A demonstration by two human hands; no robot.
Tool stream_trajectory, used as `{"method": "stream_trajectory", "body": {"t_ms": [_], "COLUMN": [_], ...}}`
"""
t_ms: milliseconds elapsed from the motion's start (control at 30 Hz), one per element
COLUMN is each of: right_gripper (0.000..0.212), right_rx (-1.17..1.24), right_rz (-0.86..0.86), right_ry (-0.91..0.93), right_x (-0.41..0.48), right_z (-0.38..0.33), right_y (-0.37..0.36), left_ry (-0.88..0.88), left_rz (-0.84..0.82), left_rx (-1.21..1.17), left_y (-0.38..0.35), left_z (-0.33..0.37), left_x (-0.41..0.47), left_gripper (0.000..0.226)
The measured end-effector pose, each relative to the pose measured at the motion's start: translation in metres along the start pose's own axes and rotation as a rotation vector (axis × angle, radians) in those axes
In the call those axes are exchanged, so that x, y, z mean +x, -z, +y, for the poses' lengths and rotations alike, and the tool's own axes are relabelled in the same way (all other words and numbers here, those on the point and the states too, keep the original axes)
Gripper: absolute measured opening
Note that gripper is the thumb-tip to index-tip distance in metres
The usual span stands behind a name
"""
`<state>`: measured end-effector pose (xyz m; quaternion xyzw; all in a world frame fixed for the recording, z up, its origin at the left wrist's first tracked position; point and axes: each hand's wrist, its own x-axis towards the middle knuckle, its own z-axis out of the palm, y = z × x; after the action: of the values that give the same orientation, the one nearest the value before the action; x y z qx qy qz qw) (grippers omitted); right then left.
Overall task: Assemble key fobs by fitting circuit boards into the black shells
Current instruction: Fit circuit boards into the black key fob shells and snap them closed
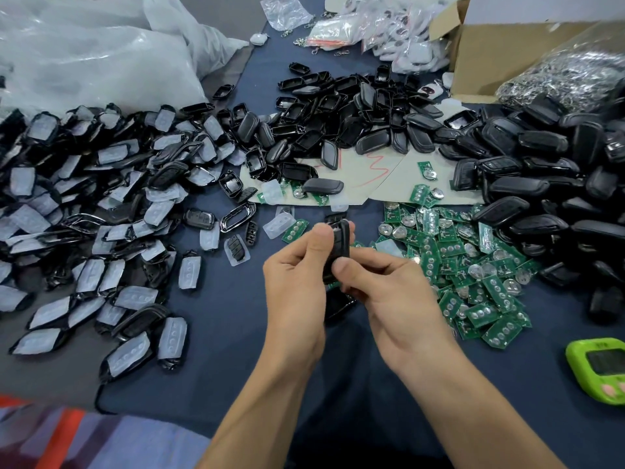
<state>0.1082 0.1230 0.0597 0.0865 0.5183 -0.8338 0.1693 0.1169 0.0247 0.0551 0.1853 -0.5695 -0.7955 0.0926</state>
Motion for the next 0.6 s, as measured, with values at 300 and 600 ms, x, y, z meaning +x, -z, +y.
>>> {"method": "stream_trajectory", "body": {"t_ms": [300,600], "right_gripper": [0.022,0.026], "right_rx": [0.013,0.028], "right_rz": [0.065,0.081], "right_ry": [-0.011,-0.139], "right_x": [0.0,0.008], "right_z": [0.005,0.003], "right_y": [-0.008,0.006], "left_ry": [-0.017,0.06], "left_rz": [0.129,-0.032], "left_rx": [0.065,0.115], "left_y": [-0.006,0.004], "left_z": [0.007,0.003], "left_x": [0.004,0.011], "left_gripper": [0.044,0.054]}}
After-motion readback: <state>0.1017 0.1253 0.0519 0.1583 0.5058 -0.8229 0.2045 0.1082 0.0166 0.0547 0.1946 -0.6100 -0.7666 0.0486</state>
